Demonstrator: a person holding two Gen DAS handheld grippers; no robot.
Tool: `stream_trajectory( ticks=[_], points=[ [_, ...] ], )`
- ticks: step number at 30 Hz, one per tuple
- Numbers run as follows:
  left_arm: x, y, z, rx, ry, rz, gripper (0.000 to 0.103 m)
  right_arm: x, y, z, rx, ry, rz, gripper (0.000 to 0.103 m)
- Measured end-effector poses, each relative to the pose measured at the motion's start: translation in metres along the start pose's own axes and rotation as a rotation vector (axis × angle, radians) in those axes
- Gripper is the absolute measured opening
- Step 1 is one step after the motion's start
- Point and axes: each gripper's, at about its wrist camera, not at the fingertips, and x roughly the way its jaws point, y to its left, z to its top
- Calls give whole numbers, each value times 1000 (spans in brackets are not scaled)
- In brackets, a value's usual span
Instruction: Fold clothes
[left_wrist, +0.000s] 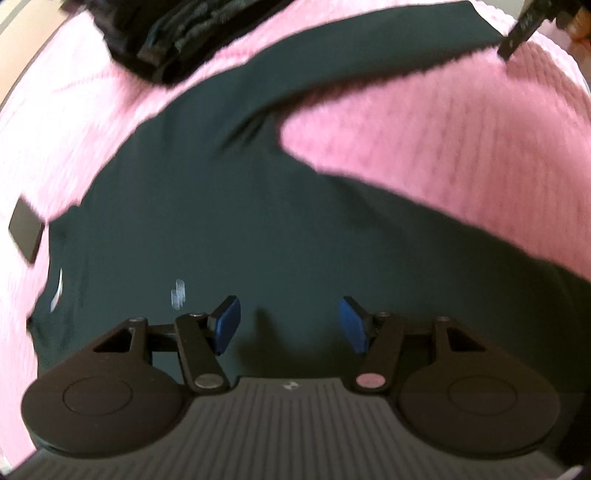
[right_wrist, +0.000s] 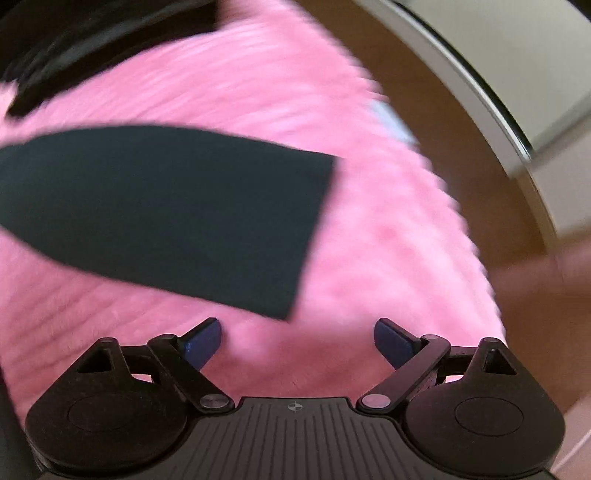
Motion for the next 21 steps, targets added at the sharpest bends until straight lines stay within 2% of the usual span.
stream_trajectory(
  ticks=[4, 9, 14, 15, 16, 21],
  points=[
    [-17, -5, -41, -45, 49, 6, 56, -28, 14, -20, 19, -15, 27, 93],
    [-50, -7, -90, -97, 58, 9, 56, -63, 85, -63, -38, -31, 113, 94],
    [-92, -4, -146, -134, -1, 17, 56, -101, 168, -121, -71, -61, 169, 96],
    [-101, -1, -159, -143, -16, 20, 57, -111, 183, -134, -79, -75, 174, 103],
    [-113, 5, -173, -161, -31, 22, 58, -121, 199, -148, -86, -90, 179, 103],
    [-169, 35, -246, -250, -104, 32, 64, -157, 266, -215, -83, -111, 154, 103]
  ],
)
